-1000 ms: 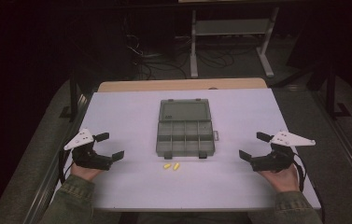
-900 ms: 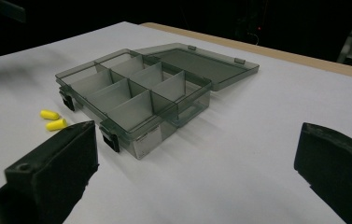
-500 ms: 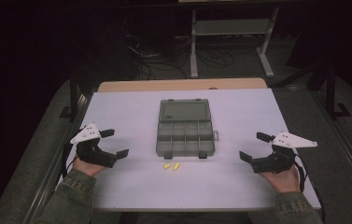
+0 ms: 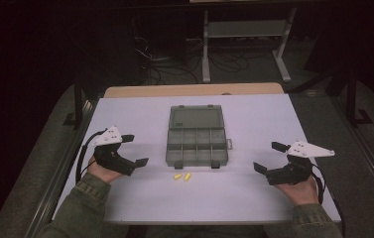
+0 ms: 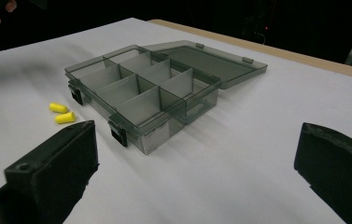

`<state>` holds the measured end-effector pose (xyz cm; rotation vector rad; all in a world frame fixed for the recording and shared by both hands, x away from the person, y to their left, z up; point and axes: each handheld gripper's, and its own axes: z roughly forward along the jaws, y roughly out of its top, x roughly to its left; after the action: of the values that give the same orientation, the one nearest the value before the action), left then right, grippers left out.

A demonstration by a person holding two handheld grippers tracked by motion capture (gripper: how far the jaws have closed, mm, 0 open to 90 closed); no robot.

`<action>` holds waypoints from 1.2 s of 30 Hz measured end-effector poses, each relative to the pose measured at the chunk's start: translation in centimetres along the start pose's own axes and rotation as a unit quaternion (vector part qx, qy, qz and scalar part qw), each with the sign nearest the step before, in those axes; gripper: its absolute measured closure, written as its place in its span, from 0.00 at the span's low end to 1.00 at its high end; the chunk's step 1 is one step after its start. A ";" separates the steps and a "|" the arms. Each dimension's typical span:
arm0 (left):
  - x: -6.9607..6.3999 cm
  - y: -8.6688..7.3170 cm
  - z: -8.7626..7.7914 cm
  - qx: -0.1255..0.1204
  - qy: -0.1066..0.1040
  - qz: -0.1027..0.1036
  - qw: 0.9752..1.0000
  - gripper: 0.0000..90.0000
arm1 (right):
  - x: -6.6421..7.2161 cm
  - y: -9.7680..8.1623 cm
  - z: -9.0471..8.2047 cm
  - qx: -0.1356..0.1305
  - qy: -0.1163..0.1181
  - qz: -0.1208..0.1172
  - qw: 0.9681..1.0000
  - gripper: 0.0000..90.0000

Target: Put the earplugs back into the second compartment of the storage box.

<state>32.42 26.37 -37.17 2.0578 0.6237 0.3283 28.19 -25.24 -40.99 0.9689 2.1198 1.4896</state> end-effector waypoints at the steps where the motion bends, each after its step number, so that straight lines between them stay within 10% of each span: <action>1: -0.1 0.1 0.2 0.003 -0.001 0.002 1.000 0.00 | 0.0 0.0 0.0 0.000 0.001 0.000 1.000 0.00; 20: -2.1 1.2 3.4 0.043 -0.035 0.038 0.998 0.00 | 0.1 -0.1 0.1 0.006 0.007 0.001 1.000 0.00; 36: -5.1 1.4 5.9 0.084 -0.078 0.085 0.990 0.00 | 0.2 -0.2 0.4 0.017 0.011 -0.005 1.000 0.00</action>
<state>31.25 18.73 -39.03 2.2794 0.3936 0.2143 28.24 -24.82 -41.29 0.9570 2.1695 1.4697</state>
